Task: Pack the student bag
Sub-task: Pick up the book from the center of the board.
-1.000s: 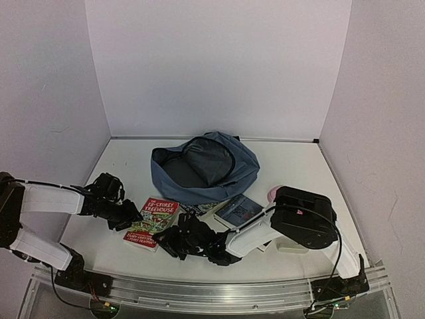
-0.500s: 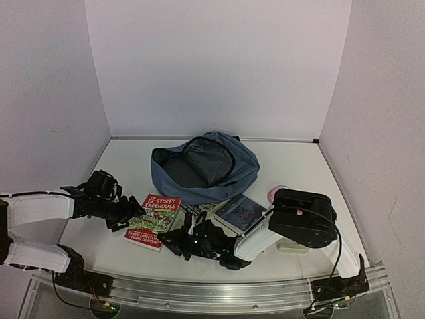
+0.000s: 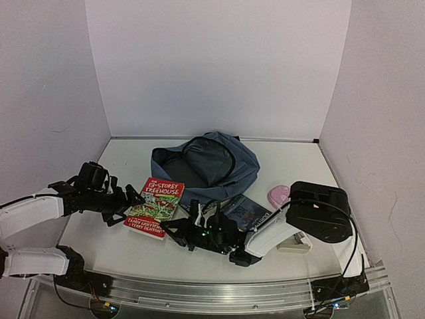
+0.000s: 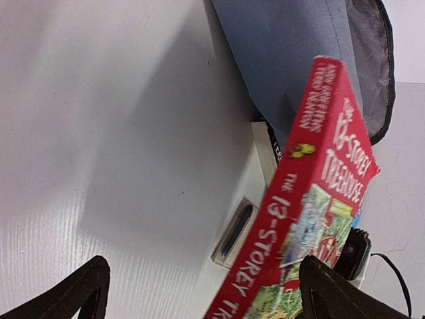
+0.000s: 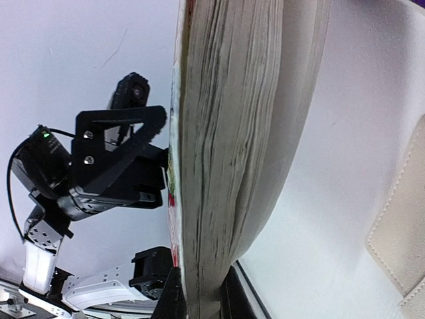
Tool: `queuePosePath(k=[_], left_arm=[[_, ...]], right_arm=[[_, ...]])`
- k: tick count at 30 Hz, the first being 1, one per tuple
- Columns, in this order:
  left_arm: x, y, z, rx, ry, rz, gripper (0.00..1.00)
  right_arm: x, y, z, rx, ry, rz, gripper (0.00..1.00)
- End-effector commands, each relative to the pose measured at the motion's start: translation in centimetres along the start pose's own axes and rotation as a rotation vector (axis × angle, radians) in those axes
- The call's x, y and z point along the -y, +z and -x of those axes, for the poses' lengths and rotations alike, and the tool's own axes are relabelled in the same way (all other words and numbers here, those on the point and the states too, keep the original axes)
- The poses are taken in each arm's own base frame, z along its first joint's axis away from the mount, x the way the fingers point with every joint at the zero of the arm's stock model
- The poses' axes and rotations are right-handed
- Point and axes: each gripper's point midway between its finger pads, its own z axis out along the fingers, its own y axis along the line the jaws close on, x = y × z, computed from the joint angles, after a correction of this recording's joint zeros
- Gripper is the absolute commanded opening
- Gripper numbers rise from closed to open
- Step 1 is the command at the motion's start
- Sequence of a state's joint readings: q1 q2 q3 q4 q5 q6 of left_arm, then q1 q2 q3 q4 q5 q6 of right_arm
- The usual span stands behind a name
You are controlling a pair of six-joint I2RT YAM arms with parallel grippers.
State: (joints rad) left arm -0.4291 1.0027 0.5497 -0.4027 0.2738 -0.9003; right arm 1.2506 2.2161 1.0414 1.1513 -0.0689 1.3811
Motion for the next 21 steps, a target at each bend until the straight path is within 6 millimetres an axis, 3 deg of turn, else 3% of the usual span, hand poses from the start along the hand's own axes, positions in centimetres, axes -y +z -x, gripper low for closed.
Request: queuePosePath(k=[1,5,9,15,18,19,21], left_arm=[[1.7,0.3,-0.5,-0.053,-0.03,-0.095,1.0],[3.4,0.5,-0.8,-0.074,-0.027,-0.205,0.95],[4.5,0.2,-0.9,-0.075,-0.027,-0.281,0.76],[4.5,0.0,-1.0,-0.076,-0.043,-0.292,0.43],[4.8,-0.4,-0.9,-0.063,-0.039,-0.305,0.2],[5.0,-0.6,-0.8,-0.055,-0.035,-0.31,0.13],[5.4,-1.2,-0.6,-0.036,-0.021,-0.324,0.02]], right_arm=[[-6.6,-0.6,1.3,0.038,-0.027,0.202,0.0],[-6.7,-0.5,1.0,0.022,-0.027,0.217,0.0],[-6.9,-0.3,0.8,0.007,-0.029,0.227,0.0],[-7.4,-0.1,0.5,-0.008,-0.042,0.24,0.0],[-7.3,-0.3,0.5,-0.008,-0.049,0.235,0.0],[-7.3,-0.3,0.5,-0.007,-0.058,0.231,0.02],[-7.8,-0.6,0.5,-0.008,-0.091,0.232,0.22]])
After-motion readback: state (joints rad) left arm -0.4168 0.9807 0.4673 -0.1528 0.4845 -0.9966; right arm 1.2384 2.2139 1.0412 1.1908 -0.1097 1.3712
